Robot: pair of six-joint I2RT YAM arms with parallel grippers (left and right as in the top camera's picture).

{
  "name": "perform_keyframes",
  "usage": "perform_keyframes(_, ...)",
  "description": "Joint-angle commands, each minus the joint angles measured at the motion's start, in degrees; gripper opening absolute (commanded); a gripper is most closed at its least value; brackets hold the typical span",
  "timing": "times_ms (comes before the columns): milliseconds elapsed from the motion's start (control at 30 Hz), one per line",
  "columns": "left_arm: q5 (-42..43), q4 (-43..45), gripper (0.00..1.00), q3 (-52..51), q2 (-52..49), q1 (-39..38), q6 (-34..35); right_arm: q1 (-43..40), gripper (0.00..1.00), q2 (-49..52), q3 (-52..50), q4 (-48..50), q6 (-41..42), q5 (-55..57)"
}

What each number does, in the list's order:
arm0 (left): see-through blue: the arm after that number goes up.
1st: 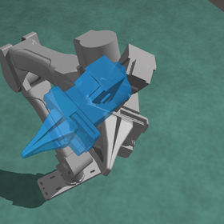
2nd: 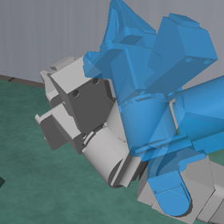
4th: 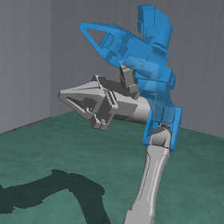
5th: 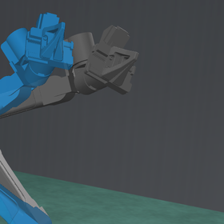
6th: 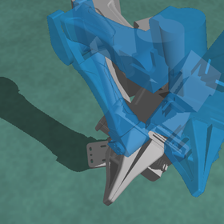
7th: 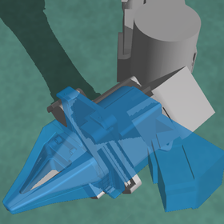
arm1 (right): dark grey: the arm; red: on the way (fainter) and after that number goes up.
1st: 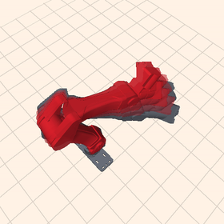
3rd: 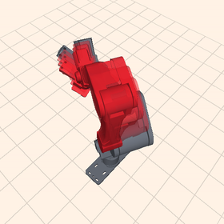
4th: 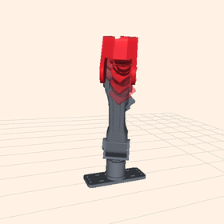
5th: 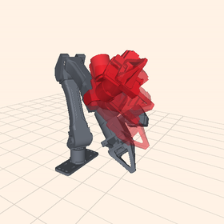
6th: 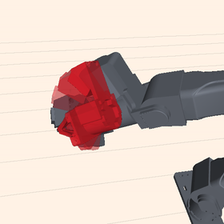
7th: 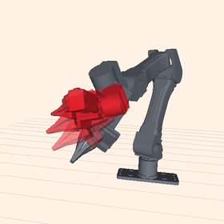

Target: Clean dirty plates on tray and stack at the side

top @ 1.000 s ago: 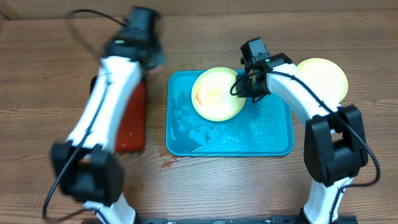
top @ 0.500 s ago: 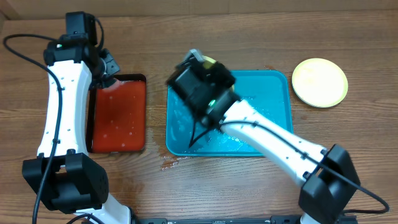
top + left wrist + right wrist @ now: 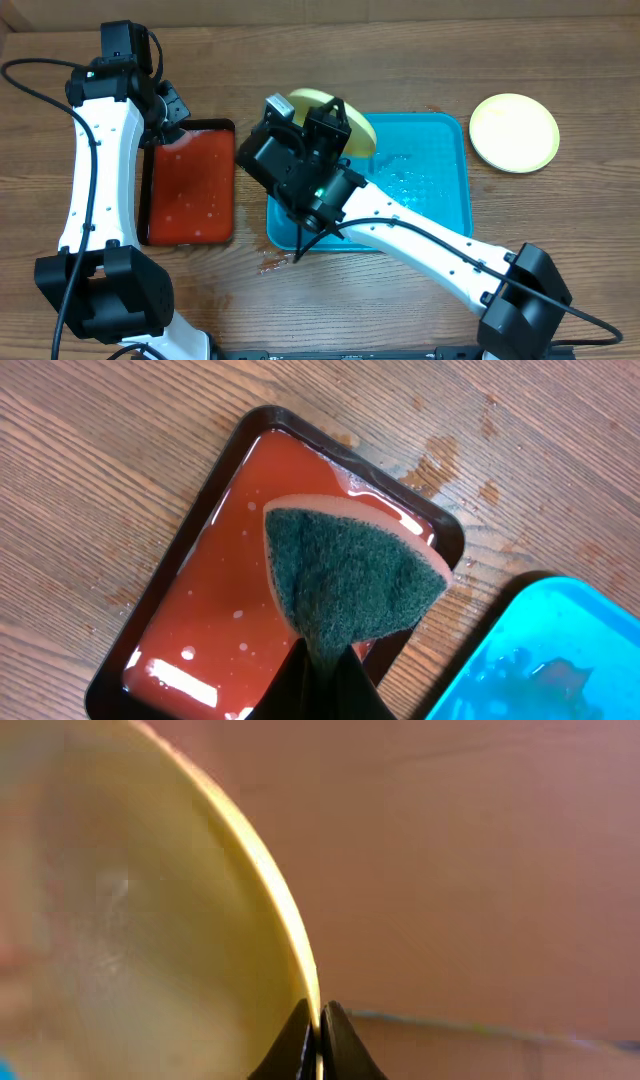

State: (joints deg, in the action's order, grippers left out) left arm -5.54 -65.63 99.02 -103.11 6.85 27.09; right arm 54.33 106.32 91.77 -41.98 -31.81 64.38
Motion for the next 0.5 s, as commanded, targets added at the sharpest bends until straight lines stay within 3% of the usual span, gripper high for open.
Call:
perform_keyframes(0, 0.52, -0.17, 0.04, 0.09, -0.37, -0.11, 0.28, -4.33, 0.04, -1.53, -0.37, -2.89, 7.87, -20.79)
perform_keyframes(167, 0.52, -0.11, 0.04, 0.09, -0.39, -0.11, 0.33, -11.02, 0.04, -2.93, 0.66, -0.39, 16.28, -10.91)
perform_keyframes(233, 0.52, -0.11, 0.04, 0.07, -0.37, -0.11, 0.31, -14.82, 0.04, -4.44, 0.92, 0.72, 17.64, -13.66)
perform_keyframes(333, 0.52, -0.15, 0.04, 0.09, -0.37, -0.11, 0.02, -23.76, 0.04, -6.73, 0.92, 0.04, 21.68, -27.45)
perform_keyframes(467, 0.5, -0.15, 0.04, 0.07, -0.39, -0.13, -0.28, -40.59, 0.1, -7.23, 0.85, -2.93, 27.12, -57.11)
